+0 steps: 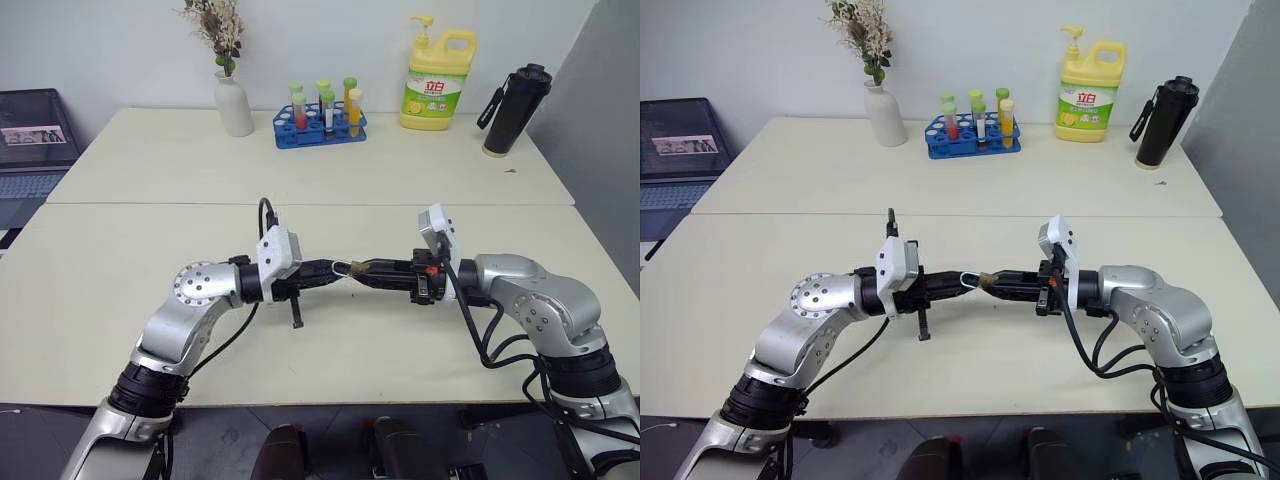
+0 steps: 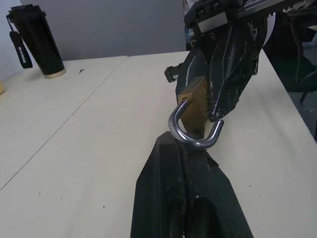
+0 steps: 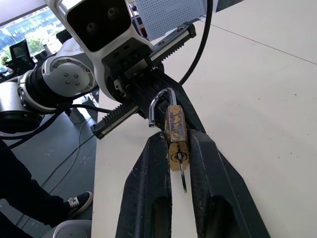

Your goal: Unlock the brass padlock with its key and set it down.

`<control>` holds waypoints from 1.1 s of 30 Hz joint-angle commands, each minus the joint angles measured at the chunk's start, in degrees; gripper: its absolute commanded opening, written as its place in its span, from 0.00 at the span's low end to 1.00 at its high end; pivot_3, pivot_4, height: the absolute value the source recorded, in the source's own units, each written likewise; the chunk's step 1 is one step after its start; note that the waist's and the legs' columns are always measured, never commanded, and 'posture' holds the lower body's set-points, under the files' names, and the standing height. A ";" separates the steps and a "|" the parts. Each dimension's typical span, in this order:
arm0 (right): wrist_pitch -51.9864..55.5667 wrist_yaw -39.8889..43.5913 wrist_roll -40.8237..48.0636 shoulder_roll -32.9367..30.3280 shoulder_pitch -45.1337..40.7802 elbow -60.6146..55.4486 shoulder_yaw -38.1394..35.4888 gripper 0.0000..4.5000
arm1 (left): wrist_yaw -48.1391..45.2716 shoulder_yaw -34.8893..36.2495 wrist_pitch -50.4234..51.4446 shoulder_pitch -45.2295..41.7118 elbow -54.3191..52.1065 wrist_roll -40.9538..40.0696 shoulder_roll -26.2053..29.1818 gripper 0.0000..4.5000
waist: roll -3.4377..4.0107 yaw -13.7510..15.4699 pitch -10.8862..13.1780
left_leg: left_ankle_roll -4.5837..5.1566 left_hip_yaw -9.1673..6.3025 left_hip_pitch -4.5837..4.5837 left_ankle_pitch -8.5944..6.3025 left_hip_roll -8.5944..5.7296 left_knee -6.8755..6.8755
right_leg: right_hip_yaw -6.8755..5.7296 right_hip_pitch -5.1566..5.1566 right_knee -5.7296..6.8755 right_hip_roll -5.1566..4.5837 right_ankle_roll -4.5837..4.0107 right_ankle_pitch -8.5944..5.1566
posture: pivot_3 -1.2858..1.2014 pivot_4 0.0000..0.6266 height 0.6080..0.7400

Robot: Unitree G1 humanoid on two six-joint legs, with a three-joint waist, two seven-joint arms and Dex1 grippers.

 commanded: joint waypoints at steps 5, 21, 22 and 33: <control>-0.57 0.35 0.51 -0.10 0.19 -0.57 -0.78 0.03 | -0.46 2.79 2.07 1.42 -4.79 -1.34 0.65 0.00 | 0.00 -0.01 0.00 | 0.00 0.00 0.00 0.00 0.00 0.00 | 0.00 0.00 0.00 0.00 0.00 0.00 | 0.52 0.24 1.00; -1.33 0.87 -1.23 -0.38 0.65 0.46 -0.17 0.03 | -0.65 6.07 12.45 3.53 -13.11 -8.35 2.35 0.00 | 0.00 -0.01 0.00 | 0.00 -0.01 0.00 0.00 0.00 0.00 | 0.00 0.00 -0.01 0.00 0.01 -0.01 | 0.52 0.24 1.00; -1.31 0.90 -1.26 -0.36 0.64 0.46 -0.16 0.03 | -0.49 6.06 12.38 3.39 -13.00 -8.19 2.30 0.00 | 0.00 -0.01 0.00 | 0.00 -0.01 0.00 0.00 0.00 0.00 | 0.00 0.00 -0.01 0.00 0.01 -0.01 | 0.52 0.24 1.00; -1.23 1.38 -1.24 -0.55 1.29 -0.17 0.18 0.03 | 0.33 6.30 11.30 1.58 -10.71 -6.86 0.67 0.00 | 0.00 0.00 0.00 | 0.00 -0.01 0.00 0.00 0.00 0.00 | 0.00 0.00 -0.01 0.00 0.00 -0.01 | 0.52 0.24 1.00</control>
